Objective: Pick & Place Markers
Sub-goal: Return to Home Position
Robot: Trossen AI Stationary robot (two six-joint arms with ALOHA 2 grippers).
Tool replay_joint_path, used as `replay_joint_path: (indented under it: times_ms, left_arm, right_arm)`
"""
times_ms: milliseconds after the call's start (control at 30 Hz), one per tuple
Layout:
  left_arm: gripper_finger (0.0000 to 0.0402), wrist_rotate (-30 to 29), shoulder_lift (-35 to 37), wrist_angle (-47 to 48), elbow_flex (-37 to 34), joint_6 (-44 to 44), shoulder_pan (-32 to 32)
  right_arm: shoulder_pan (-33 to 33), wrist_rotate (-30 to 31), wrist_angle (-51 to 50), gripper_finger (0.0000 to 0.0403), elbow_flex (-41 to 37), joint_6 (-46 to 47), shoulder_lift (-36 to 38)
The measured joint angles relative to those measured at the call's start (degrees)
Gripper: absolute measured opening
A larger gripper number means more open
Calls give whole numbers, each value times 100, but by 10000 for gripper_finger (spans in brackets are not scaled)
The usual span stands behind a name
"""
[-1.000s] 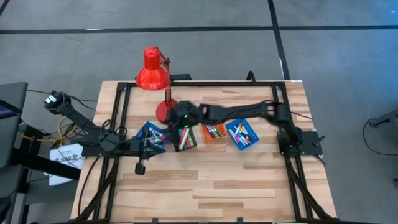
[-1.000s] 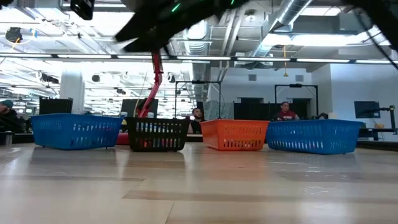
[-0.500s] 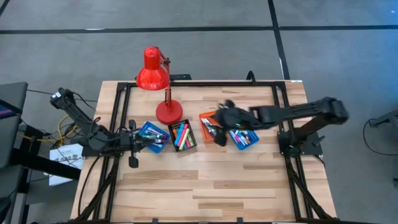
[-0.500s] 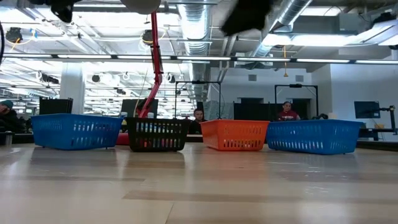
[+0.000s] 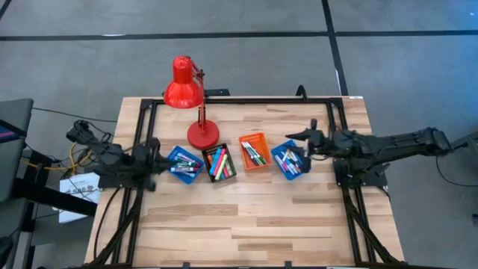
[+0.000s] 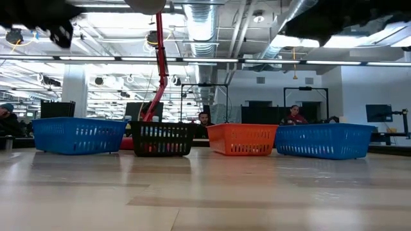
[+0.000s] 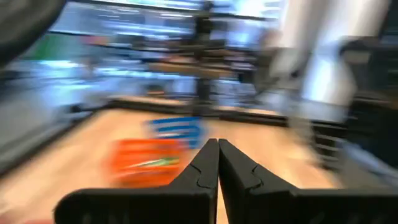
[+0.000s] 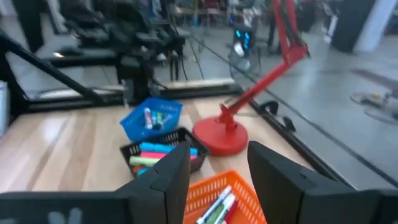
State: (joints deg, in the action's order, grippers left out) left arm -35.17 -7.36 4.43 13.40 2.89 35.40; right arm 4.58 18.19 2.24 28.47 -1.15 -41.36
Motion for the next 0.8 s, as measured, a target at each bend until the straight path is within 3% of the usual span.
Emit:
replay_joint_path:
  times_ms: [100,233,367,567,800]
  left_arm:
    - [6,-475,86,-7,-226,1,-506]
    - [6,179,205,77,-214,-463,-1128]
    - [6,227,626,202,140,-1001,-1567]
    - [6,878,703,751,310,-680,-1796]
    - [6,874,734,509,-362,-369,-1969]
  right_arm:
    - [-79,-278,-3,148,-287,-208,506]
    - [-175,-685,0,144,-668,-658,995]
    - [-360,-773,54,139,-1011,-826,1379]
    - [-799,-852,54,131,-1318,-939,1844]
    - [-1380,-1770,101,122,-1865,-633,2463]
